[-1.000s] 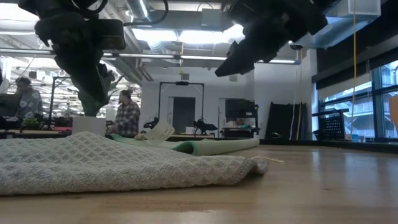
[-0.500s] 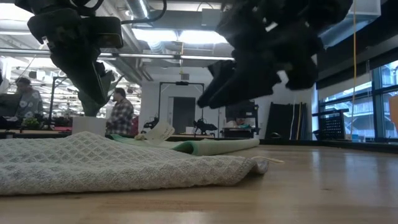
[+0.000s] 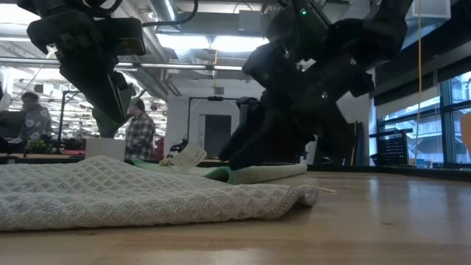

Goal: Roll microfiber towels into tight, uniform cylinder then place into a basket
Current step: Roll the green microfiber towel

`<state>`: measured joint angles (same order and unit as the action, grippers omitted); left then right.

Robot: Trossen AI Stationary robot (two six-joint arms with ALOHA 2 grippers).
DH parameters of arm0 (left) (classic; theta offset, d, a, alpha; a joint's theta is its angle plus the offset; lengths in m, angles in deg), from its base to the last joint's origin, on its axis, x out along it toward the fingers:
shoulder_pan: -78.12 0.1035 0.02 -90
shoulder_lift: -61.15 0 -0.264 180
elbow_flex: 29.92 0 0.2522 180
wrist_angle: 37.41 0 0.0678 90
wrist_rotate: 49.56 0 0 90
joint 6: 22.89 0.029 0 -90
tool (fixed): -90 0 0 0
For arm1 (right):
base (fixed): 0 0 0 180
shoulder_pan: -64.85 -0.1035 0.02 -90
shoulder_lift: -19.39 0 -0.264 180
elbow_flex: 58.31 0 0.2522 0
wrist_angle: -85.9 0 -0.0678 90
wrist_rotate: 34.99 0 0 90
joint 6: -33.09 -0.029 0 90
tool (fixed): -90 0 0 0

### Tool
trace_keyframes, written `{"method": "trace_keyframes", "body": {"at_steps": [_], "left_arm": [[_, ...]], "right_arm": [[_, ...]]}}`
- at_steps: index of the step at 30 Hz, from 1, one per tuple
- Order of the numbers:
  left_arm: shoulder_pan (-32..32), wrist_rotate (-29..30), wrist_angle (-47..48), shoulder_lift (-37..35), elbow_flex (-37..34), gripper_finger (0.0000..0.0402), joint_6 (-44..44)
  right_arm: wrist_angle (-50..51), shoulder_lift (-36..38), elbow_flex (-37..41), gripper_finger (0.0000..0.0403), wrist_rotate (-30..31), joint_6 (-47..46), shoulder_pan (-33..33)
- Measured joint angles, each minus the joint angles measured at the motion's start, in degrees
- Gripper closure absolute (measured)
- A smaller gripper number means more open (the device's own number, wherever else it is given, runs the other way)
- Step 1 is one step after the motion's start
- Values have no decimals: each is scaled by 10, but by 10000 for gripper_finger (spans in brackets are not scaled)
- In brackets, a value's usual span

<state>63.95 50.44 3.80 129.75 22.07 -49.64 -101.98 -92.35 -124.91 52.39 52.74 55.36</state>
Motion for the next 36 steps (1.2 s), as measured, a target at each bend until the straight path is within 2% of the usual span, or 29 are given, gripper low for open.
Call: {"method": "trace_keyframes", "body": {"at_steps": [10,13,18,24,25,33,36], "left_arm": [[0,0,0,0,0,323,-1],[0,0,0,0,0,323,-1],[0,0,0,0,0,323,-2],[0,0,0,0,0,323,15],[0,0,0,0,0,323,26],[0,0,-3,0,0,323,33],[0,0,2,0,0,323,66]], "right_arm": [[11,-20,0,235,1,0,-1],[13,-21,0,238,24,-1,-2],[14,-21,0,283,52,-4,-3],[17,-22,0,384,67,-60,-1],[17,-22,0,391,68,-71,-1],[18,-21,0,396,68,-138,0],[18,-21,0,397,66,-163,0]]}}
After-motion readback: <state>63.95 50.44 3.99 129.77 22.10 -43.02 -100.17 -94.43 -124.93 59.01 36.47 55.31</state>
